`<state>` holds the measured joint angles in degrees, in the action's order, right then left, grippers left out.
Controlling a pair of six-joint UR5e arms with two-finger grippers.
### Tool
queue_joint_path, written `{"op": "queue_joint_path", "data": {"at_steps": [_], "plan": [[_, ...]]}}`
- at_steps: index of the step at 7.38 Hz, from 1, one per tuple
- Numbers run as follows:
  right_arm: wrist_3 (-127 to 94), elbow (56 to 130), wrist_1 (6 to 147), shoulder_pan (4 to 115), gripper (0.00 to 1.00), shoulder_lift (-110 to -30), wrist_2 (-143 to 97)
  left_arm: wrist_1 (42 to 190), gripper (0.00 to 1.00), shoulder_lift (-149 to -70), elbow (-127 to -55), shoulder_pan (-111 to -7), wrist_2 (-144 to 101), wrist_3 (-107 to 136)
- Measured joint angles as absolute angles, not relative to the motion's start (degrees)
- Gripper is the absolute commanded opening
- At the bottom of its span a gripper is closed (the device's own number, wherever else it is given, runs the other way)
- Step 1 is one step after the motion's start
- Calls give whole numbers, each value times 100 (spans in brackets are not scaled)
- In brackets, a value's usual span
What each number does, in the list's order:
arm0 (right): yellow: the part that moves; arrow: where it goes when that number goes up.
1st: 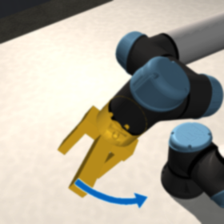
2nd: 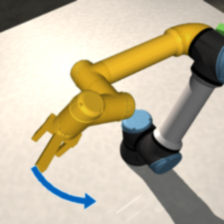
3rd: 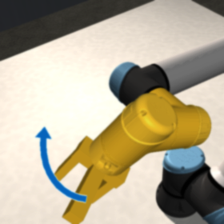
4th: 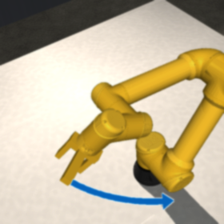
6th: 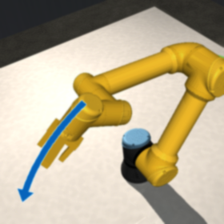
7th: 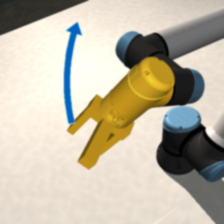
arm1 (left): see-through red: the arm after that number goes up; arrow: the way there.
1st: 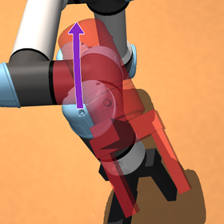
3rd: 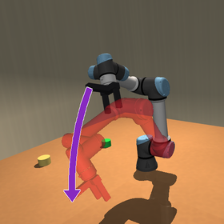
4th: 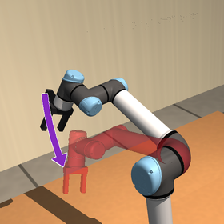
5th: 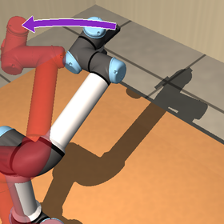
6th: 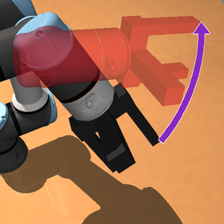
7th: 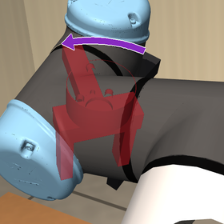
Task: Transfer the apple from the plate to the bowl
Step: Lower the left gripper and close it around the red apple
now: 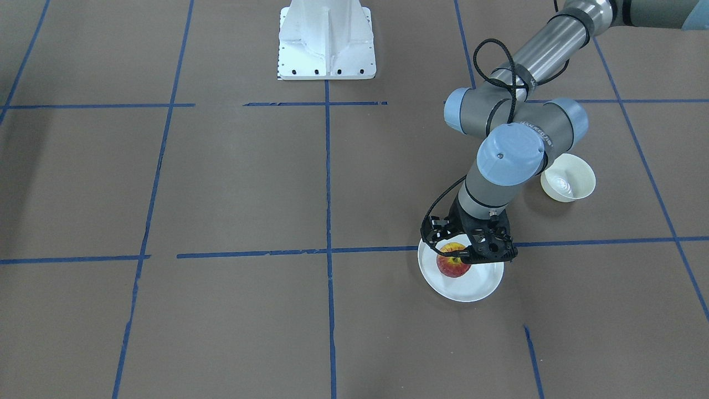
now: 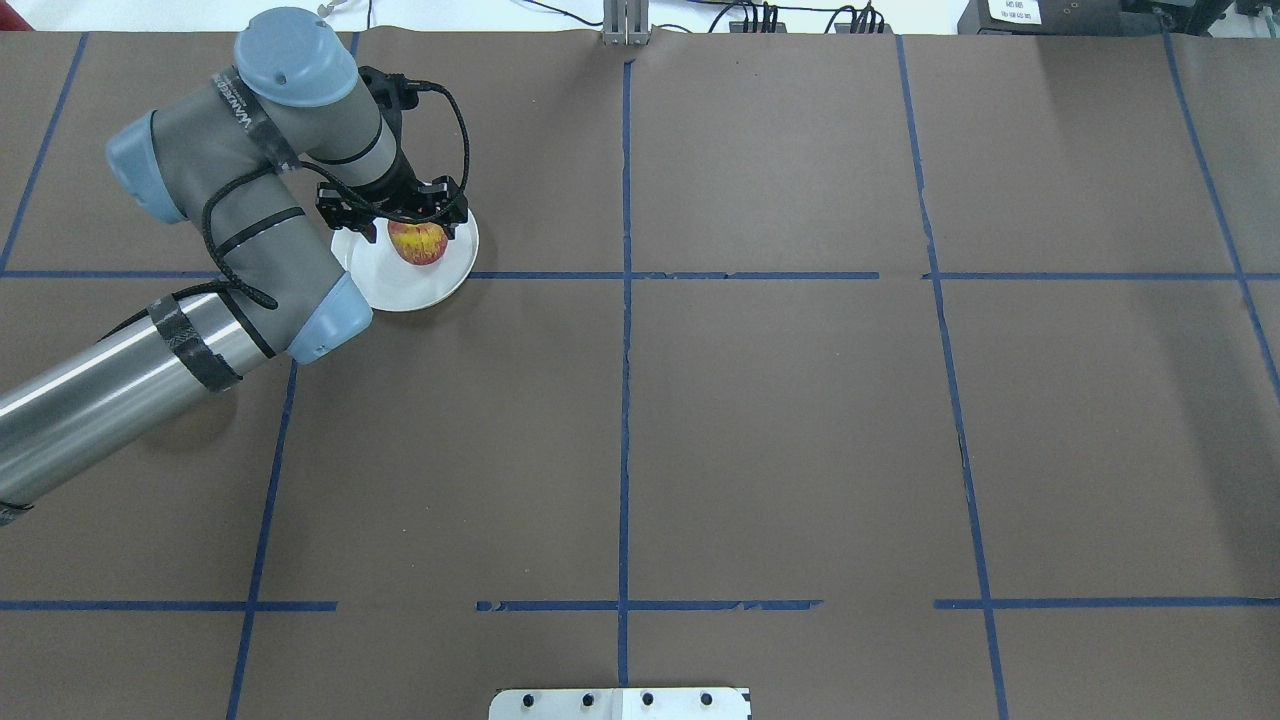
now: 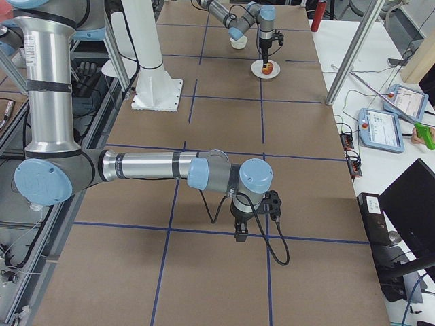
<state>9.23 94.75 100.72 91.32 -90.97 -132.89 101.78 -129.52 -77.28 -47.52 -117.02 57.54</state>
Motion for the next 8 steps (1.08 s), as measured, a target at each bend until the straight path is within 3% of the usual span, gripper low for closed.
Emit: {"op": "queue_joint_path", "data": {"at_steps": [8], "plan": [[923, 9475, 10072, 9132, 100, -9097, -13289, 10725, 100, -13144, -6969, -4756, -11681, 5755]]}}
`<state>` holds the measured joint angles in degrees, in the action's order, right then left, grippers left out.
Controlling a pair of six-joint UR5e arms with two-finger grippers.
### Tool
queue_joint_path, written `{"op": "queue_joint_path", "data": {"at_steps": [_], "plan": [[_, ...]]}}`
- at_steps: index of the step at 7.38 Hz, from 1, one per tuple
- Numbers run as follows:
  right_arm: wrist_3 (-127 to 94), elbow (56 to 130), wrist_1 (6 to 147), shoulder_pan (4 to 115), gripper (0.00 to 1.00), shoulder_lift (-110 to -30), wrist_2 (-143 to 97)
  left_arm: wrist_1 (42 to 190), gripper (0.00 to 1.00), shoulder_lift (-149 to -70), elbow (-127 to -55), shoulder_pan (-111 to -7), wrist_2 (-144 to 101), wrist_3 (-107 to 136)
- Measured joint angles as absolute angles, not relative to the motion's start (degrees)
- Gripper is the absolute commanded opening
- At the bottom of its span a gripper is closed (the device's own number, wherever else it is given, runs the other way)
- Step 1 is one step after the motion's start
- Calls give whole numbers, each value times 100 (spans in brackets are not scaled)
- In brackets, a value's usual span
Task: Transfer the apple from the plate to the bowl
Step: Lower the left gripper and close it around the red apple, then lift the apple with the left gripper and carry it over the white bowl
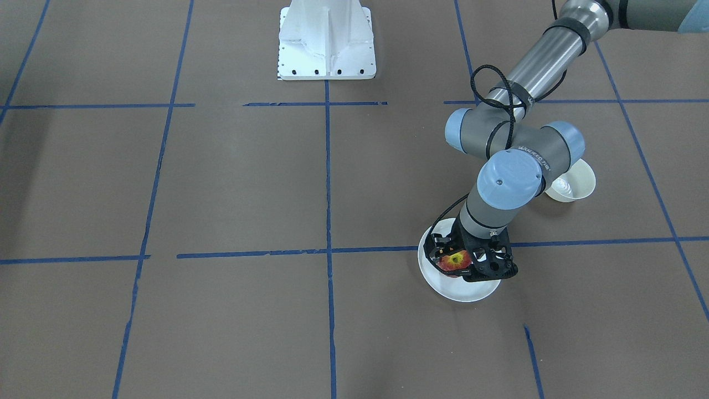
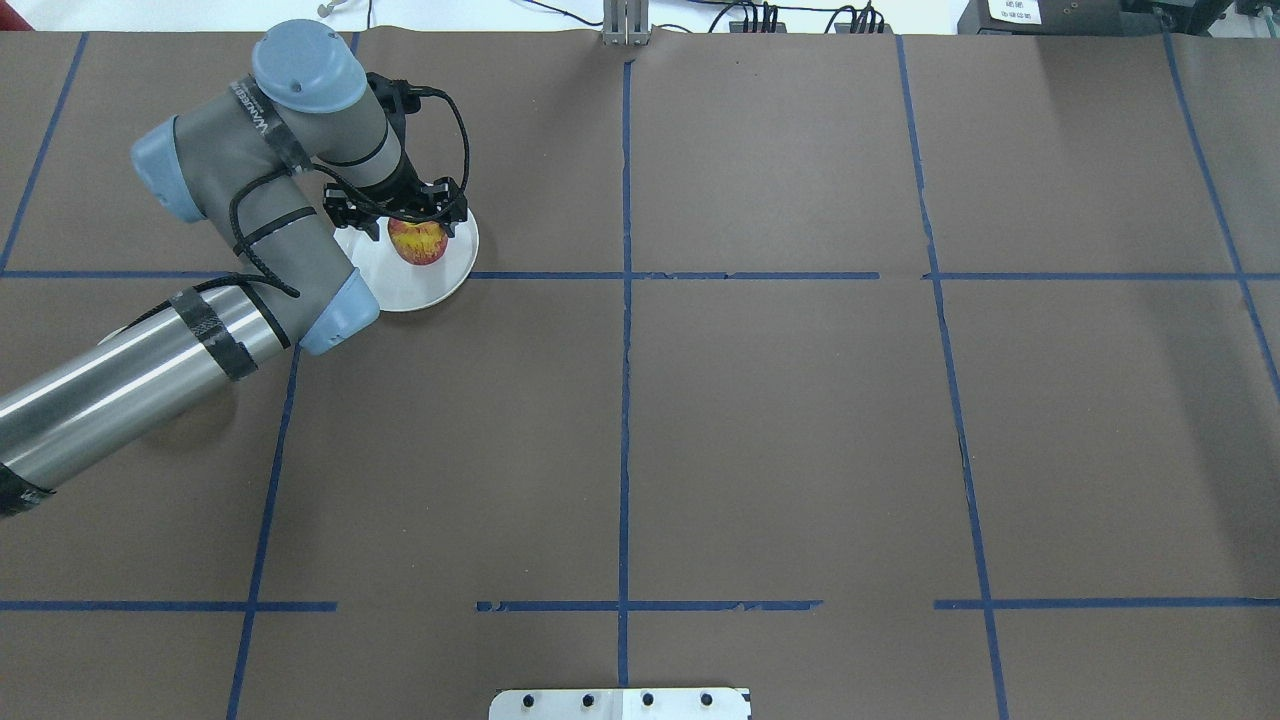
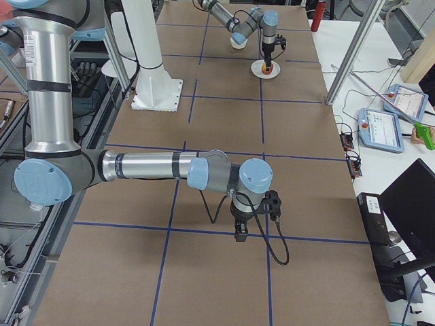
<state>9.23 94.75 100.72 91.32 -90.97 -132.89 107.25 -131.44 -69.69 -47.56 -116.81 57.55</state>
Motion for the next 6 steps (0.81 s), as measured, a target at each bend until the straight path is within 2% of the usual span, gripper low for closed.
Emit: {"op": "queue_joint_path", "data": {"at_steps": [5, 6], "plan": [[923, 9474, 10072, 9132, 100, -9097, -13289, 10797, 100, -13181, -6848, -4728, -11689, 5756], [923, 9475, 10072, 9132, 100, -9097, -13289, 10802, 93, -13187, -6847, -4711, -11689, 5756]]}}
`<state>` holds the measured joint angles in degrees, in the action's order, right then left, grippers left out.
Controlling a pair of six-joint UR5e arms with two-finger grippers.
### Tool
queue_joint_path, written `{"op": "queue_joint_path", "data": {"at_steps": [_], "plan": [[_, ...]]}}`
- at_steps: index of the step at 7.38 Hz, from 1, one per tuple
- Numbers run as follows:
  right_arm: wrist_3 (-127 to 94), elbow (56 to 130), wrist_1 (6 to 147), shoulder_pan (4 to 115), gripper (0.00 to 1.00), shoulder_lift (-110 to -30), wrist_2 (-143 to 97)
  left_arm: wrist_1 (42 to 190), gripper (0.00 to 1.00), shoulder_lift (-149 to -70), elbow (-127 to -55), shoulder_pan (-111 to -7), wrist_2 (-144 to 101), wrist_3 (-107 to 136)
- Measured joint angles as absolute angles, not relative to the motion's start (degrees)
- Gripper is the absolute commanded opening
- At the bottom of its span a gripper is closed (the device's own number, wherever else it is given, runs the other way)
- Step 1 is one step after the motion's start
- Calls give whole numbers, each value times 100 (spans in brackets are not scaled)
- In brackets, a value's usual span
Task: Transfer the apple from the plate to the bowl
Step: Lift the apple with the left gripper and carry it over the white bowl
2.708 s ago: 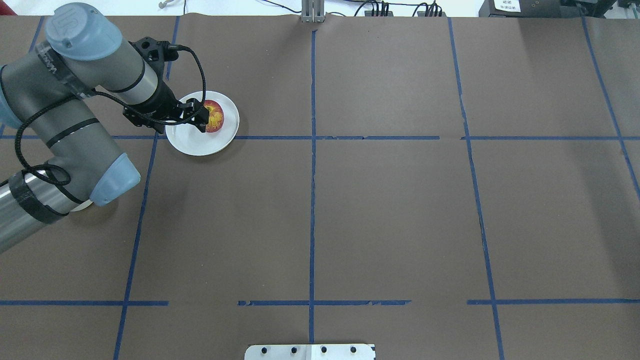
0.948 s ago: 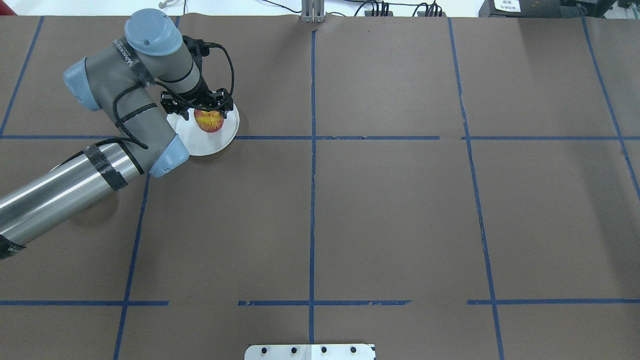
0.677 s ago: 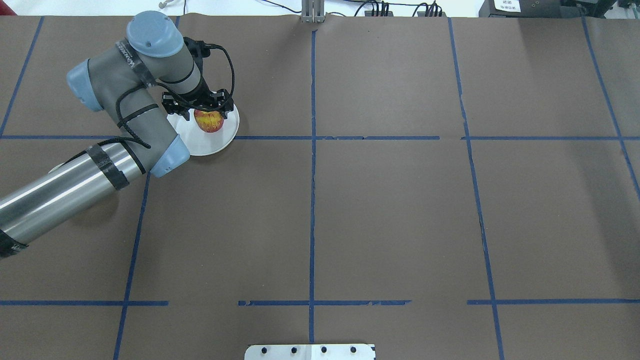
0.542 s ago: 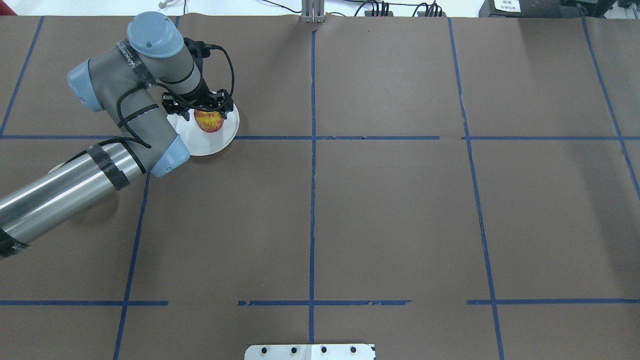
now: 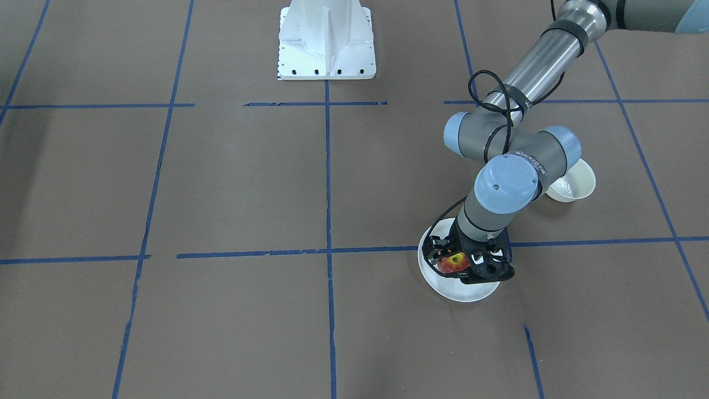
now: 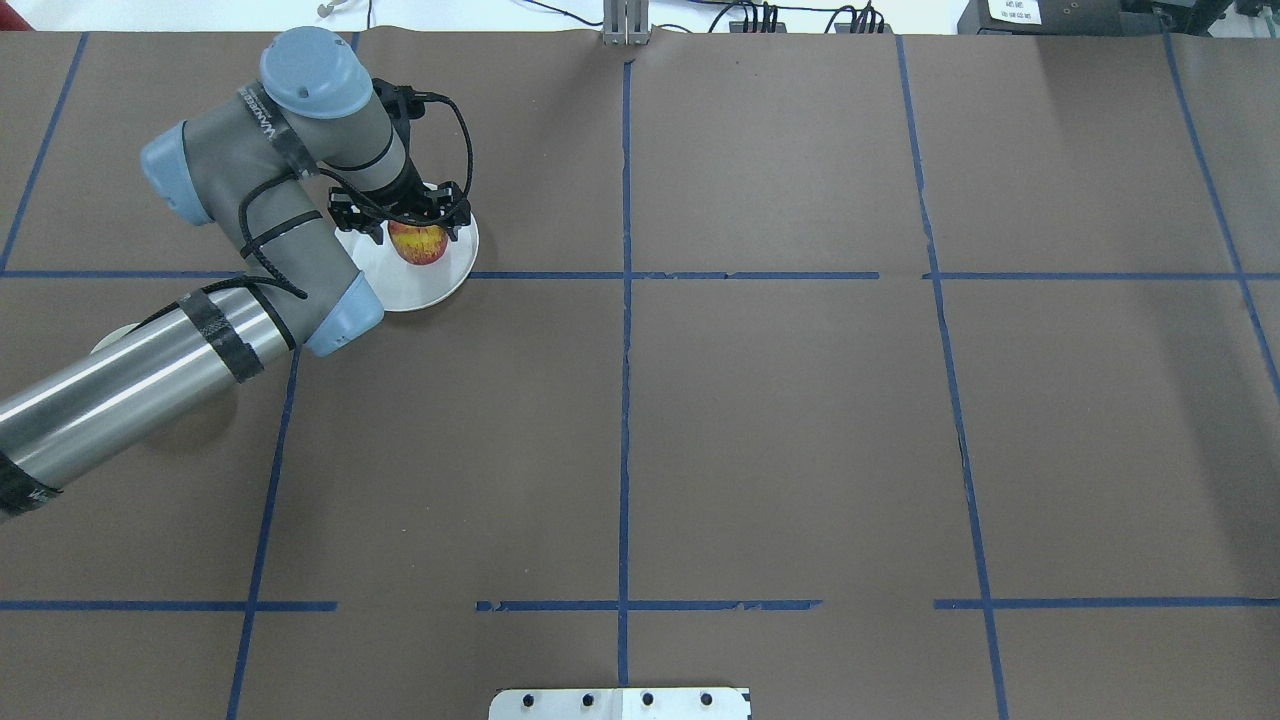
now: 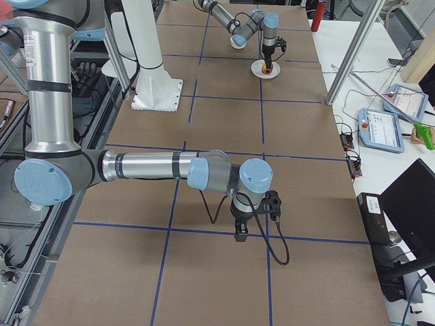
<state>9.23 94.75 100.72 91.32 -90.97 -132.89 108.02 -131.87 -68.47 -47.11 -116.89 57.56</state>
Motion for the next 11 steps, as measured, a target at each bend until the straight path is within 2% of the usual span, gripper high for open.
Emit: {"op": "queue_joint_path", "data": {"at_steps": [1, 2, 3, 5, 7, 8, 10, 11], "plan": [[923, 9475, 10072, 9132, 100, -9097, -13289, 10809, 44, -13188, -6847, -4693, -11689, 5757], [923, 9475, 10072, 9132, 100, -9097, -13289, 10817, 7, -13187, -6847, -4676, -11690, 5757], [923, 9475, 10072, 9132, 100, -9097, -13289, 10826, 0, -13185, -6848, -4661, -11690, 5755], [923, 9475, 10072, 9132, 100, -9097, -13289, 10795, 0, -13171, -6972, -4796, -11720, 5626], [923, 9475, 10072, 9132, 100, -9097, -13289, 10210, 0, -13075, -7526, -5158, -11881, 5097], [923, 9475, 10072, 9132, 100, -9096, -13289, 9853, 0, -12822, -8059, -5292, -11936, 4824], [923, 9475, 10072, 9132, 100, -9097, -13289, 9651, 0, -11709, -9486, -5415, -11963, 4627], [923, 9474, 10072, 9132, 100, -9097, -13289, 9781, 0, -11139, -9961, -5440, -11956, 4607]]}}
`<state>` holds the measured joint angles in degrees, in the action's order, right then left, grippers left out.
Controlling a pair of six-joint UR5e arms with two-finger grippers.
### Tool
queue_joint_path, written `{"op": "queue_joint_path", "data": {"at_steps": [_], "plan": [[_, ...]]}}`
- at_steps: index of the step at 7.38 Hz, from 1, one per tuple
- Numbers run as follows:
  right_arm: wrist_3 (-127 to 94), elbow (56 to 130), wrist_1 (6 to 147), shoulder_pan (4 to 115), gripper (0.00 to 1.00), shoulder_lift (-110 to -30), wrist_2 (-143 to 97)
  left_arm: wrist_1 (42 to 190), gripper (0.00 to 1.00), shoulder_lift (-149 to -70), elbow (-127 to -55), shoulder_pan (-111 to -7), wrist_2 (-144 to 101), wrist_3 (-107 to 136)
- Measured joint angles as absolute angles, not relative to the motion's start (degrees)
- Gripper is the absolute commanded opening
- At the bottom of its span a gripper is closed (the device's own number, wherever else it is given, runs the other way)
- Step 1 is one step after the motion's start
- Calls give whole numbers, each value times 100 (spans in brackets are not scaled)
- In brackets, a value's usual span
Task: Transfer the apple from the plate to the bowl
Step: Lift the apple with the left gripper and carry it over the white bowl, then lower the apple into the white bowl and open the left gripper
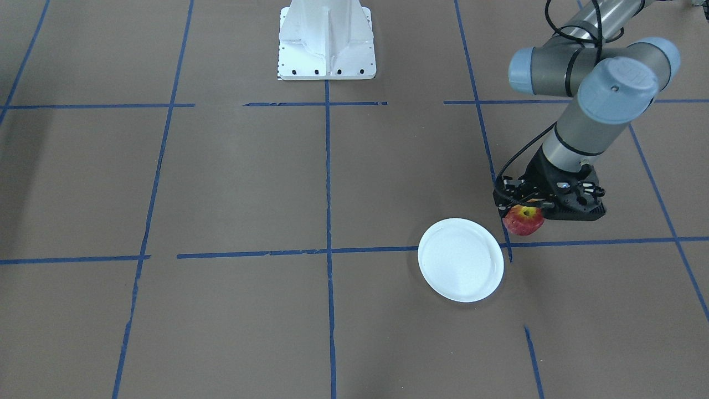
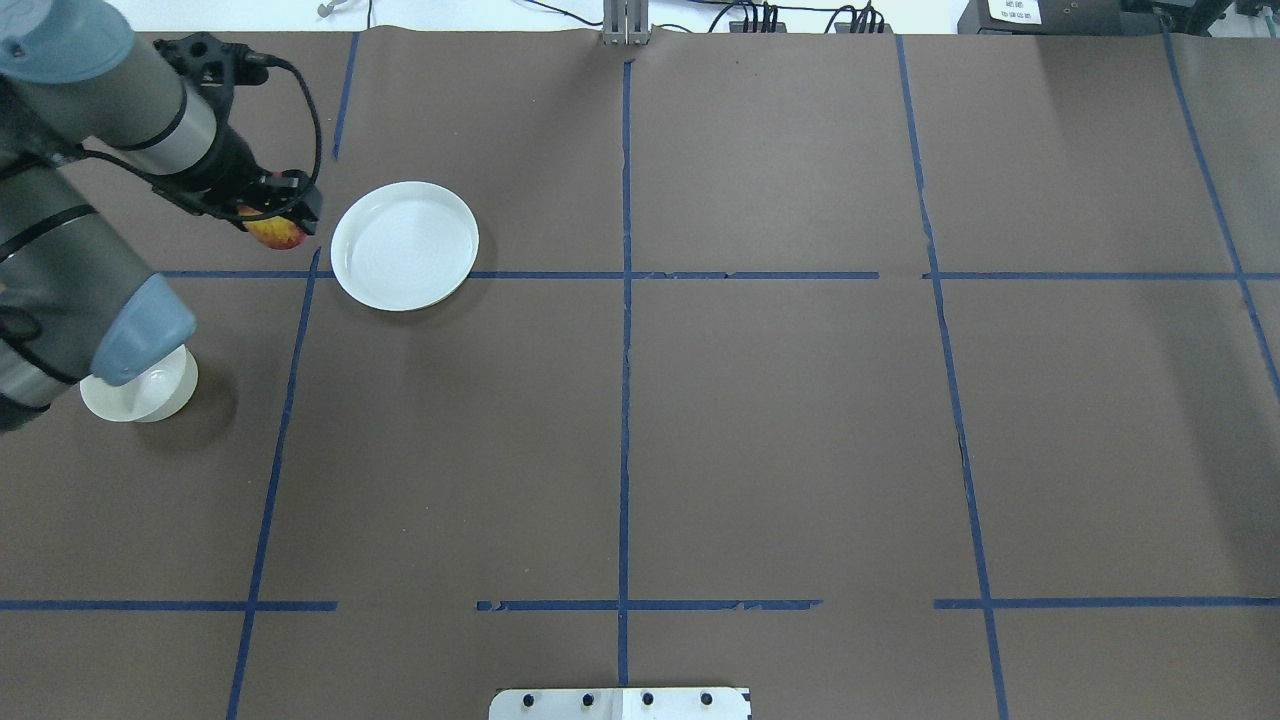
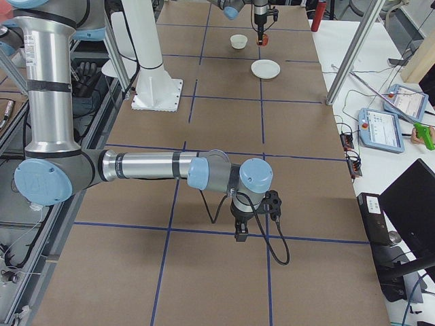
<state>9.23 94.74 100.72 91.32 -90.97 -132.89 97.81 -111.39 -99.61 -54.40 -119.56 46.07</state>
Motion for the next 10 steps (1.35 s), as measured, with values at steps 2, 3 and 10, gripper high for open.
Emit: {"op": "queue_joint_path", "data": {"at_steps": [2, 3, 10], "plan": [[923, 9475, 10072, 9132, 100, -9097, -13289, 10773, 0, -9841, -10459, -5468, -11941, 4645], [923, 9475, 10072, 9132, 100, -9097, -13289, 11346, 0, -9287, -10527, -5472, -11935, 4680], [923, 9475, 10072, 9132, 100, -9097, -13289, 11943, 0, -8679, -10105, -5227, -11948, 4922]]}}
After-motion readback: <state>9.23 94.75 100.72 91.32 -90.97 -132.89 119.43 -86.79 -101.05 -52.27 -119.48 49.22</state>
